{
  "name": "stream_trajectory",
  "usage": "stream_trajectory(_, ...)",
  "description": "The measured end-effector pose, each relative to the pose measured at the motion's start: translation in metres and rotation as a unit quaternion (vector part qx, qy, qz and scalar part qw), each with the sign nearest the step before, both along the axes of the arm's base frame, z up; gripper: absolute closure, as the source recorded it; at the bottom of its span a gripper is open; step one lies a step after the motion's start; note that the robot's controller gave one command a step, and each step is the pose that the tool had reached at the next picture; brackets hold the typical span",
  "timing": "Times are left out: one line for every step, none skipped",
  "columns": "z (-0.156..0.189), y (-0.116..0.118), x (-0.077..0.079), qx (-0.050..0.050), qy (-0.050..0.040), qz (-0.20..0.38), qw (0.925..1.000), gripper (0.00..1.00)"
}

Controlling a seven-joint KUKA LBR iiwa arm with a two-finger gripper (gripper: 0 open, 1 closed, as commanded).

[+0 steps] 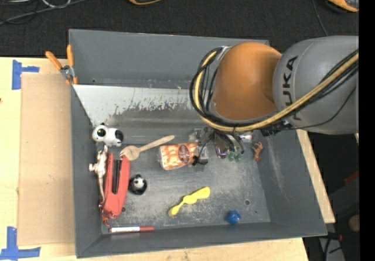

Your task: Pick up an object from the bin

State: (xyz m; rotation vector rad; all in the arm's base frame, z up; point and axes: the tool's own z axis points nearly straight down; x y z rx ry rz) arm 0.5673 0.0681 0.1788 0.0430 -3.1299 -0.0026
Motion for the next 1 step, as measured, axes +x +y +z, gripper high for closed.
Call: stream_trajectory(0.0543, -0.0017, -0.0003, 0.0, 0.0012, 0.006, 1.0, 1.0)
